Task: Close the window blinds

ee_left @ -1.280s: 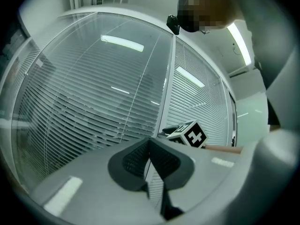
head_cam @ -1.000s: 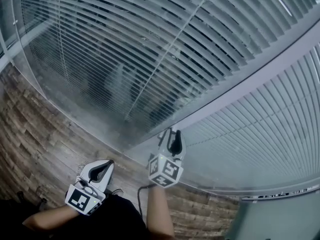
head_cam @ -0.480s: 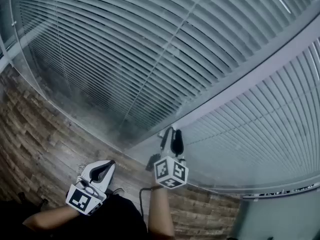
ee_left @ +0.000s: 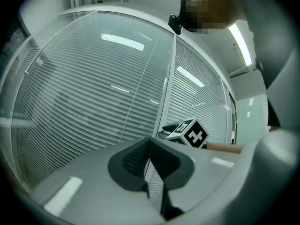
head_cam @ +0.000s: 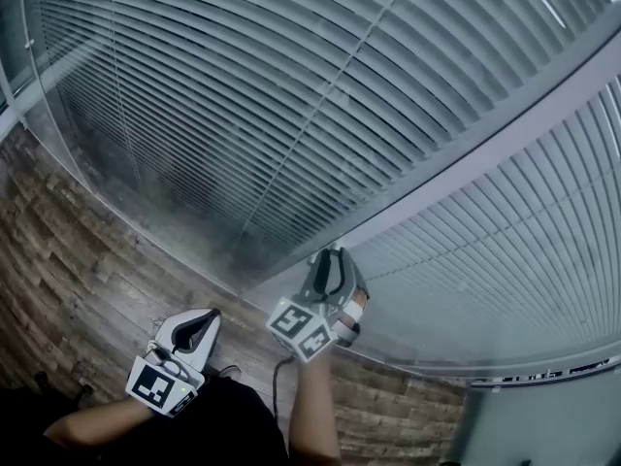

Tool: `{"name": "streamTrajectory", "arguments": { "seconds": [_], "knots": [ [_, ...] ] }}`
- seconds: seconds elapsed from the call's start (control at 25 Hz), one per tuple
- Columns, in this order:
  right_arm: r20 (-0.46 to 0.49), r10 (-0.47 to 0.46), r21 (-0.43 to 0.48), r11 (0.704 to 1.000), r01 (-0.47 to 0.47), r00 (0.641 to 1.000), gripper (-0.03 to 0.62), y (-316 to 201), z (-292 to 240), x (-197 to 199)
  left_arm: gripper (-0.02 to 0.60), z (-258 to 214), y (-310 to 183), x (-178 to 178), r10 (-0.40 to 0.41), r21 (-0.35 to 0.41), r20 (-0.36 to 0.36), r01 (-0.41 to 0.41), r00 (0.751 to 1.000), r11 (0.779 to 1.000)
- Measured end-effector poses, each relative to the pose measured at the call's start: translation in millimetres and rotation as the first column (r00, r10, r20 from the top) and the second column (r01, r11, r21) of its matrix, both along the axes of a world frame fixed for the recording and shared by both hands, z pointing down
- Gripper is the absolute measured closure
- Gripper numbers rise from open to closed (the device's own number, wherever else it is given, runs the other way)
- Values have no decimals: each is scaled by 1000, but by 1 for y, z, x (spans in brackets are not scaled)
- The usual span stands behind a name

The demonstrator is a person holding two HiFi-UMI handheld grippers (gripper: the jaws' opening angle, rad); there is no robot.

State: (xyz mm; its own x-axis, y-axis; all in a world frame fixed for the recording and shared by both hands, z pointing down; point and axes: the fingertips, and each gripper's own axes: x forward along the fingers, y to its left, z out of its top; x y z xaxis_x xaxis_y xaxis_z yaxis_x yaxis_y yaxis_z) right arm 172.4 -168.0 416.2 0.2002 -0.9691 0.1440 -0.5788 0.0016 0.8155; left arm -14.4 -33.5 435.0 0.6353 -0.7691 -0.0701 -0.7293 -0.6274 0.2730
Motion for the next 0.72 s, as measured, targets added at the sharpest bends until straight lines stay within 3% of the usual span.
{"name": "streamTrajectory", "arguments": {
  "seconds": [0.16, 0.36, 0.48, 0.56, 0.64, 0.72],
  "knots": [
    [-28, 14, -44, 999, -15, 1000, 434, -1, 7, 2, 580, -8, -3, 1, 0, 6, -1, 0, 1000, 1000],
    [-29, 26, -44, 999, -27, 999, 446, -7, 7, 9, 580, 1, 0, 1, -4, 1, 9, 4, 1000, 1000],
    [53, 18, -31, 999, -16, 998, 462, -8, 5, 7, 580, -6, -2, 1, -7, 14, 10, 7, 1000, 1000],
    [208, 2, -13, 1000, 1, 978, 464, -7, 3, 8, 580, -4, -2, 1, -4, 7, 10, 3, 1000, 1000],
    [442, -28, 31, 999, 16, 896, 464, -7, 0, 12, 580, -5, -1, 1, -2, 13, 0, 2, 1000, 1000],
    [685, -64, 103, 995, -9, 726, 464, -5, -3, 18, 580, -14, -2, 1, -3, 33, -15, 3, 1000, 999]
  ]
}}
